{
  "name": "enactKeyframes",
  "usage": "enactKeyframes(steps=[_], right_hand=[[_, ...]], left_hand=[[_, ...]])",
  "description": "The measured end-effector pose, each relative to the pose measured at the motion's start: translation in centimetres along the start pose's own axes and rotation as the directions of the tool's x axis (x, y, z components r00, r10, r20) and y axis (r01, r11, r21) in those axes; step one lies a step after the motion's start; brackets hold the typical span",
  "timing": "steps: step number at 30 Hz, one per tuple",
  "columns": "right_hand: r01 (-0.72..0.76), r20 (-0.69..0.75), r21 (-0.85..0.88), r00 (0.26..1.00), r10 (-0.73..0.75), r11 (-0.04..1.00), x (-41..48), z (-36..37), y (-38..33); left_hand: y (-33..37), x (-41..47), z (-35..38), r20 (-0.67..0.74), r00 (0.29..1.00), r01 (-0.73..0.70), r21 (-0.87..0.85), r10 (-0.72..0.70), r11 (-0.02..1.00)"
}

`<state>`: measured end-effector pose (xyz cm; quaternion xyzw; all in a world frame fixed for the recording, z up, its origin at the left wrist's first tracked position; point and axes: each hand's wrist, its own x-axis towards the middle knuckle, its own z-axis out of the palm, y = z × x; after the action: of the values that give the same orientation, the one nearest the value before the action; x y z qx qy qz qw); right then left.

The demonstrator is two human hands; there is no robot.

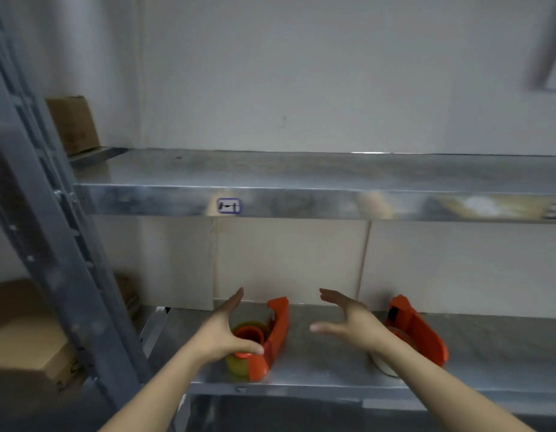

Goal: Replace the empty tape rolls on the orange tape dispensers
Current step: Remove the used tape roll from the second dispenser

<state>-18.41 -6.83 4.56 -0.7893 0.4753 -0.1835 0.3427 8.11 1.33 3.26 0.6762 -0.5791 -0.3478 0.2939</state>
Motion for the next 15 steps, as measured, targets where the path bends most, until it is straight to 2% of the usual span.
enactKeyframes(steps=[7,11,15], right_hand=[[0.009,-0.111,-0.018,0.994,-0.011,1.0,-11.9,-9.8,5.7],[-0.015,-0.167,-0.026,0.986,0.01,1.0,-19.4,-15.5,10.7],[-0.006,-0.151,-0.05,0.989,-0.001,0.999,-23.8,-19.1,14.0]], left_hand=[[10.3,-1.6,8.8,0.029,0.99,-0.138,0.104,0.135,0.985],[15.4,-3.3,16.2,0.113,0.988,-0.127,0.167,0.109,0.978],[18.3,-5.0,21.4,0.119,0.991,-0.08,0.169,0.06,0.982]])
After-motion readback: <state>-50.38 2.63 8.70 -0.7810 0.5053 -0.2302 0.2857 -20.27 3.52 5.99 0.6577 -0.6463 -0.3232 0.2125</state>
